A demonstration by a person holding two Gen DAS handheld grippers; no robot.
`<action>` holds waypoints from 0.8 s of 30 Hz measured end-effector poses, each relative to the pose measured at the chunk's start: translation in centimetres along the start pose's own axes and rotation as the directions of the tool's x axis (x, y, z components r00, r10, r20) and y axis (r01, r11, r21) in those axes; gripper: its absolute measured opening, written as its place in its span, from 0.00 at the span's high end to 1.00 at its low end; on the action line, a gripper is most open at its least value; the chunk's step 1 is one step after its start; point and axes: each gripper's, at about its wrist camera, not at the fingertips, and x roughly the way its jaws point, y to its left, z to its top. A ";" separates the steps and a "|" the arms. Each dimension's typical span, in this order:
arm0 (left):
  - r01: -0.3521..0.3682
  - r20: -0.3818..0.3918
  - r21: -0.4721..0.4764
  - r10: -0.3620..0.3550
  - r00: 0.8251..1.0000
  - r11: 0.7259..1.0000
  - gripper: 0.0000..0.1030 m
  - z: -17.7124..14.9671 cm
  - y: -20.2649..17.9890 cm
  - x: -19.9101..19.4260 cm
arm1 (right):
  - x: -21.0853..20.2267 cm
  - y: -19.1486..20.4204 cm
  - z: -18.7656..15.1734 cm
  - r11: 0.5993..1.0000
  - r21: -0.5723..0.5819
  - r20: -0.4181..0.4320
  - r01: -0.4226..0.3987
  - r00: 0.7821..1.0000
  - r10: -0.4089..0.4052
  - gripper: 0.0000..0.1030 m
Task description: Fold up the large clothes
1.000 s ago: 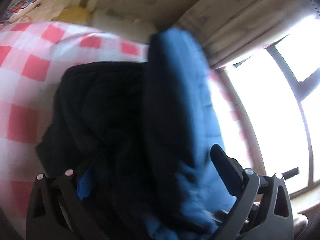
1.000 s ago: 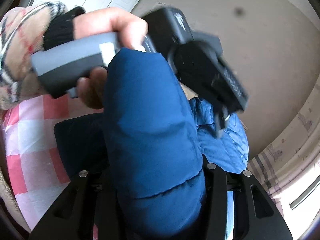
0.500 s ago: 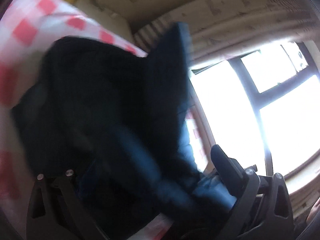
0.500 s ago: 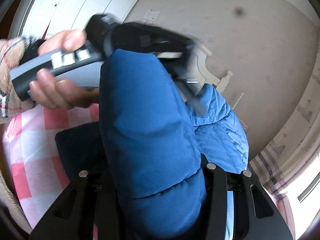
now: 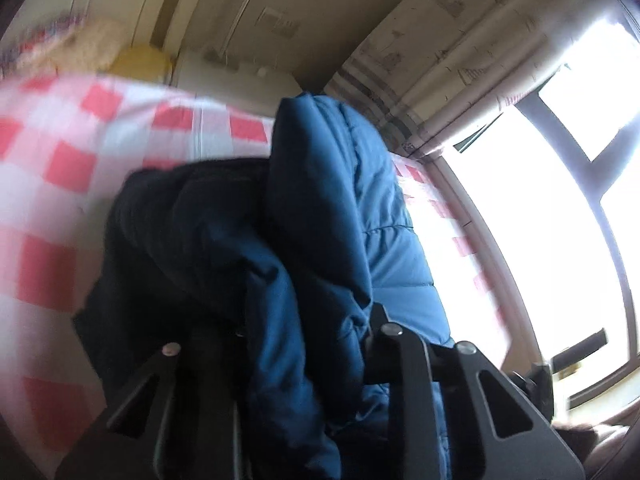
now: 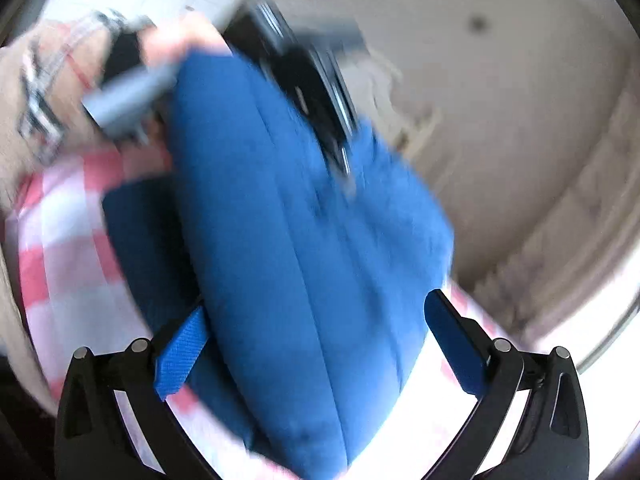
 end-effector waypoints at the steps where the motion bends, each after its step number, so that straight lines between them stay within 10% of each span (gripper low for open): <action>1: -0.009 0.021 0.022 0.008 1.000 1.000 0.80 0.0 -1.1 -0.5 | 0.8 -0.3 -0.9 1.000 0.012 -0.053 0.015 0.998 -0.014 0.04; 8: -0.049 0.162 0.178 0.020 0.987 0.983 0.83 0.0 -4.8 -5.6 | 2.8 -2.1 -2.4 0.988 0.138 -0.192 -0.069 0.977 0.095 0.09; 13: -0.076 0.104 0.025 0.073 0.992 0.997 0.83 -2.9 4.5 -3.0 | 3.5 -2.4 -2.9 0.982 0.155 -0.194 -0.105 0.972 0.135 0.09; 17: 0.069 0.141 -0.060 -0.060 0.988 0.996 0.81 -4.7 9.3 -1.6 | 2.9 -3.2 -2.3 0.975 0.108 -0.178 -0.196 0.961 0.213 0.08; 24: 0.015 0.149 -0.013 -0.013 0.989 1.000 0.70 -4.8 8.4 -2.8 | -3.1 -9.0 1.7 0.838 0.220 0.152 -0.499 0.866 0.476 0.09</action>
